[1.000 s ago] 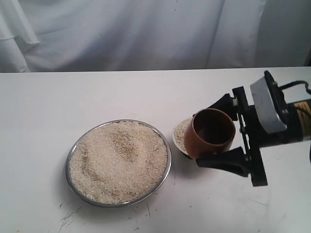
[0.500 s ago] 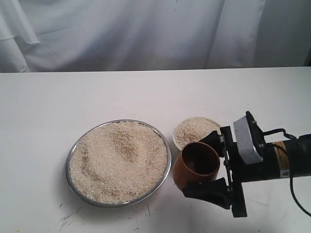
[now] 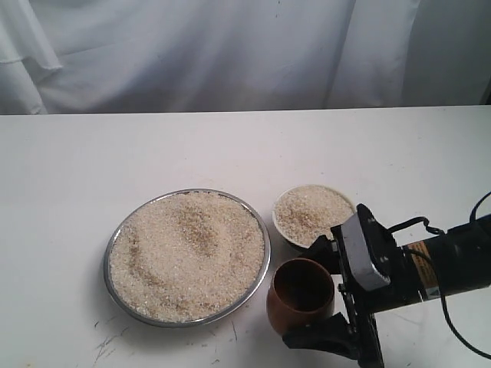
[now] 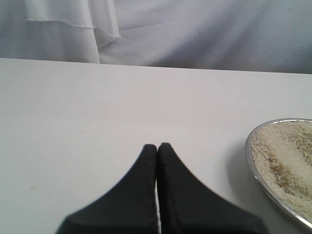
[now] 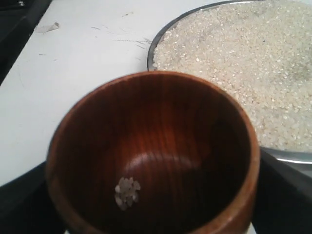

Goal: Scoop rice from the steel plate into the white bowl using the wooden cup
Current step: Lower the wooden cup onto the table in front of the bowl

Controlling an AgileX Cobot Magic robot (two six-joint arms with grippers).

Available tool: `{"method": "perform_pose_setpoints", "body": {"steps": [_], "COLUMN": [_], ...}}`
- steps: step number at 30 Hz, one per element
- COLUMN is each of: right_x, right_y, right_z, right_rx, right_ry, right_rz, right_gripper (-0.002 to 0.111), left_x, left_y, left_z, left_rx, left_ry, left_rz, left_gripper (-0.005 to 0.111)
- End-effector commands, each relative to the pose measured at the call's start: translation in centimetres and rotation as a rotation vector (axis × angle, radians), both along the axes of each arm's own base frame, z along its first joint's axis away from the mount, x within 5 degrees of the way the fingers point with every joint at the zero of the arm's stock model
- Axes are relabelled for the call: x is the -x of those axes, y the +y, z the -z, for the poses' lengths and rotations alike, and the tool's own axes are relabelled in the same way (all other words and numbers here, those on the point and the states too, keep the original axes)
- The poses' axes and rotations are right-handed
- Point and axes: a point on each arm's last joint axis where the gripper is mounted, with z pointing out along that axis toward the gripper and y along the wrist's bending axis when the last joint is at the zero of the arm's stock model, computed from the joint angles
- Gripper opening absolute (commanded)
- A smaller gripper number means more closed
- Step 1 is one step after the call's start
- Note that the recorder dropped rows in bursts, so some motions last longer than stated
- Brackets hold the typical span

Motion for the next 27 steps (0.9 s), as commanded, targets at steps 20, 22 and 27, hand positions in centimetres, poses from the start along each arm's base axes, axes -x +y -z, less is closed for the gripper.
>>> {"method": "perform_pose_setpoints", "body": {"steps": [20,22,27], "right_x": [-0.5,-0.4,-0.6], "right_y": [0.2,0.2,0.3], "right_z": [1.3,1.3,1.2], "right_rx": [-0.005,-0.004,-0.008], "right_ry": [-0.052,-0.052,-0.058], "right_rz": [-0.115,-0.122,-0.117], "right_gripper": [0.09,0.092,0.092], "left_x": [0.0,0.0,0.0], "left_y": [0.0,0.0,0.0], "left_z": [0.0,0.0,0.0], "left_rx": [-0.001,-0.001,-0.001], "left_ry": [-0.013,-0.013,-0.013], "left_rz": [0.003,0.003,0.003], "left_gripper": [0.0,0.0,0.0]}}
